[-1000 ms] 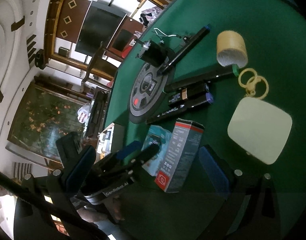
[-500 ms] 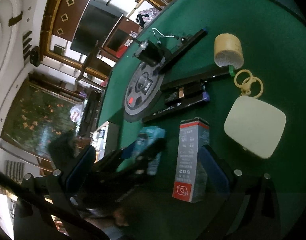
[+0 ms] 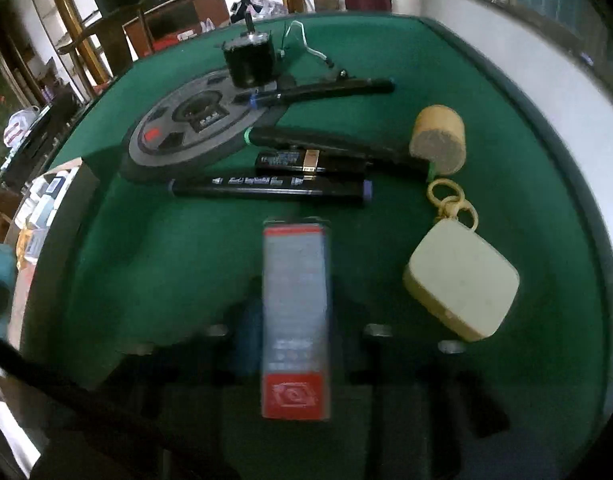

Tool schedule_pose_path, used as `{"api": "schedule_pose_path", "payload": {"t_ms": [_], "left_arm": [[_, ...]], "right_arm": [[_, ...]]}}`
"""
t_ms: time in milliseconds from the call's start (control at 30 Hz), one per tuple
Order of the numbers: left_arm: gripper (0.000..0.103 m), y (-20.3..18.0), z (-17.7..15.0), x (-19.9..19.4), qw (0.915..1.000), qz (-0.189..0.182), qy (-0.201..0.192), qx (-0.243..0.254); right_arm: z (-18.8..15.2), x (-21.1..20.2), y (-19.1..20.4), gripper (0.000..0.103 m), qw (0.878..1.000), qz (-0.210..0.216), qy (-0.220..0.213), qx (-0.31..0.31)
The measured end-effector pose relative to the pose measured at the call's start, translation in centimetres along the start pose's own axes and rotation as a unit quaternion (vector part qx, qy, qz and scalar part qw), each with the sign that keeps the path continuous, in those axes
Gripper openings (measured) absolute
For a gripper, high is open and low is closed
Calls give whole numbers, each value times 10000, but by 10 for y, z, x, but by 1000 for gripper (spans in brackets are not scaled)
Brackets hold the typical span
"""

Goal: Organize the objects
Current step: 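Carry the tissue packet and glue box over the cardboard box with both grippers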

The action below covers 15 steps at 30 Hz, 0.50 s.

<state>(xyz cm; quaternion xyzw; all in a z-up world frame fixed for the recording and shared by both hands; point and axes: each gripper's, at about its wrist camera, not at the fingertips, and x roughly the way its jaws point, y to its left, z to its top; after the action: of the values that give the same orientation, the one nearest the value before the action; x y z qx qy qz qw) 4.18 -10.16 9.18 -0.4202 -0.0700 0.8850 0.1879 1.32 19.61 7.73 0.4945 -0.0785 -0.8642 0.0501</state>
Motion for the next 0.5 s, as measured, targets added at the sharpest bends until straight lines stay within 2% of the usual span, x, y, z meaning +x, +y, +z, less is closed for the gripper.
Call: {"api": "schedule_pose_path", "payload": {"t_ms": [200, 333, 500], "left_arm": [[36, 80, -6, -29, 9959, 742, -114, -497], [36, 112, -14, -27, 9921, 1030, -1, -710], [36, 129, -19, -7, 9887, 1305, 224, -704]], "right_arm": [[-2, -33, 3, 25, 9953, 910, -195, 250], [3, -53, 36, 25, 9873, 1577, -200, 3], [8, -49, 99, 25, 9719, 2321, 195, -334]]}}
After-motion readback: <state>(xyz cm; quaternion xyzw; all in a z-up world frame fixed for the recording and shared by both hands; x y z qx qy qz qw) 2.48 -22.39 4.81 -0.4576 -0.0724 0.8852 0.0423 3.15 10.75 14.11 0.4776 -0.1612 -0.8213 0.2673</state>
